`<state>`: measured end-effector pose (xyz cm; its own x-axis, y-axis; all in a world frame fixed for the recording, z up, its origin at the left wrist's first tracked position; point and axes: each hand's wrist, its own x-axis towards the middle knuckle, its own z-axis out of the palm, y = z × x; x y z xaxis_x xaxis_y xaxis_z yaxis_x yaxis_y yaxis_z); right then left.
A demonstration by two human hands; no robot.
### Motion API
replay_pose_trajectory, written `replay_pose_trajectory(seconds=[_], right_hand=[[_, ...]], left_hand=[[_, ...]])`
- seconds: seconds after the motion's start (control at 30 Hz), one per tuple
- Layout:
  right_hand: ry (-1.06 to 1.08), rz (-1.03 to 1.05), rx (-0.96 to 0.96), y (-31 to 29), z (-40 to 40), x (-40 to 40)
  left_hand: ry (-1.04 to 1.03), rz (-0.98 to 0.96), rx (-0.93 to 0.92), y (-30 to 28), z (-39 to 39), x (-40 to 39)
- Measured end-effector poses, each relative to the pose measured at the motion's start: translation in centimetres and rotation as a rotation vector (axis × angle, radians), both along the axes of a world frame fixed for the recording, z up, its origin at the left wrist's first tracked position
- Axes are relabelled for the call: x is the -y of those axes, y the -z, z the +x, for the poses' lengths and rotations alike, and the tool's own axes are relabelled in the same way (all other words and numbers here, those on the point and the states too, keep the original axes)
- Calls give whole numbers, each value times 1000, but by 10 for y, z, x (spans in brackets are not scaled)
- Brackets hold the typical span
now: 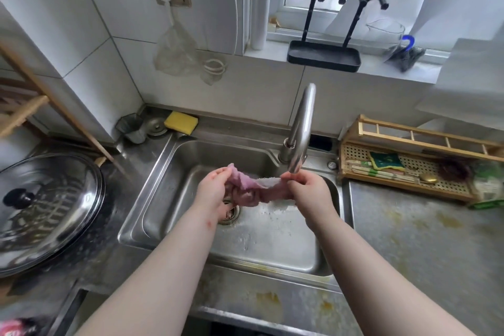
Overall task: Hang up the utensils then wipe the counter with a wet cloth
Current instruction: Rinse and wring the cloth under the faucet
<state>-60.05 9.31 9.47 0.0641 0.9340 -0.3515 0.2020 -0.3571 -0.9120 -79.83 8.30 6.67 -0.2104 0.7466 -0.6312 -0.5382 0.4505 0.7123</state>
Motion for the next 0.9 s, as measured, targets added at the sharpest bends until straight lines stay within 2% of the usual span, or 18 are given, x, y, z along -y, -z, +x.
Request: replay_pose_trajectory(seconds=[0.17, 0.23, 0.33, 0.5, 0.57, 0.73, 0.8, 0.9], right_hand=[[-14, -134, -103, -14, -40, 6], [-15, -148, -103, -17, -57, 7], [-26, -182, -181, -27, -78, 12], [-95, -99, -336, -39, -88, 17], [-108, -44, -424, -47, -85, 21], [-49, -60, -833, -49, -59, 37], [44, -100, -875, -37, -45, 43], [283, -211, -823, -12, -35, 51]], left_hand=[[143, -103, -95, 13, -24, 22], [228, -88, -211, 18, -28, 28], [429, 27, -361, 18, -31, 39], [647, 221, -432, 19, -22, 42], [651, 247, -447, 19, -15, 37], [556, 187, -547, 17, -13, 27], [431, 124, -507, 10, -20, 28], [310, 100, -551, 0, -32, 28]])
